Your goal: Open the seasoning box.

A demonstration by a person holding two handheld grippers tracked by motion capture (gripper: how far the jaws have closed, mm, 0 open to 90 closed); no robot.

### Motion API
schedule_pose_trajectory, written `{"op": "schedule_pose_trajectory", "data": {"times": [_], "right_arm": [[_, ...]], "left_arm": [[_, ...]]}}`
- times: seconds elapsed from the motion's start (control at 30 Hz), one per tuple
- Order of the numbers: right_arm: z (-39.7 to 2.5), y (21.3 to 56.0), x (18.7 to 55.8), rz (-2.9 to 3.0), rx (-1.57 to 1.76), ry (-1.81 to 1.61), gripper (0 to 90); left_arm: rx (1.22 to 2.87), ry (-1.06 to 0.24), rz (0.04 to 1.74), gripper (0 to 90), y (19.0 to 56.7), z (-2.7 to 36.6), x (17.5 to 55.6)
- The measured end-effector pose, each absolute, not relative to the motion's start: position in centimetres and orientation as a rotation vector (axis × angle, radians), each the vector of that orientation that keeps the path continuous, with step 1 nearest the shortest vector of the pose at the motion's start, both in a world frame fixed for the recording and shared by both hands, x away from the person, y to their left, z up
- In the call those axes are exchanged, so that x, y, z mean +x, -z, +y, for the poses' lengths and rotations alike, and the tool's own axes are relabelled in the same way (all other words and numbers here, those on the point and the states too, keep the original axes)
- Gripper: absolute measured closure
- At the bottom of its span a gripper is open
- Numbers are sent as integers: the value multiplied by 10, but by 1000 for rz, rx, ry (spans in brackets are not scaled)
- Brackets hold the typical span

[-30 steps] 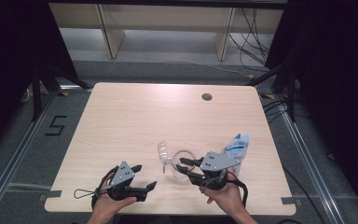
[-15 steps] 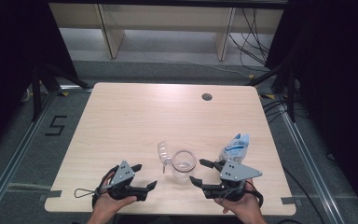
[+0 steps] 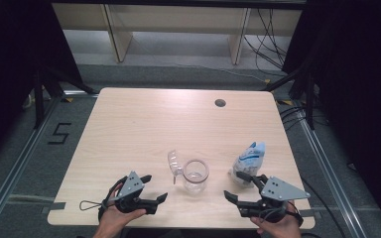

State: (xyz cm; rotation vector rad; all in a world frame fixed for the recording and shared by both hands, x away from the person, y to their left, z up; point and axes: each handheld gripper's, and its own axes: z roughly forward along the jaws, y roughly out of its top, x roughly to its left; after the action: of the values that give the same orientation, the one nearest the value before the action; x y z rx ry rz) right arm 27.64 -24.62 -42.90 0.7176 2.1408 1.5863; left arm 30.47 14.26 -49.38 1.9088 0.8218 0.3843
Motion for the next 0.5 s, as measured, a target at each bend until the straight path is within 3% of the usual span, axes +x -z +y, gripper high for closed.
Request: {"op": "schedule_pose_trajectory", "data": {"times": [0.5], "right_arm": [[-289,431,281,2030,884,-1514,263]], "left_arm": [[1908,-389,820,175,494,143,304]]}}
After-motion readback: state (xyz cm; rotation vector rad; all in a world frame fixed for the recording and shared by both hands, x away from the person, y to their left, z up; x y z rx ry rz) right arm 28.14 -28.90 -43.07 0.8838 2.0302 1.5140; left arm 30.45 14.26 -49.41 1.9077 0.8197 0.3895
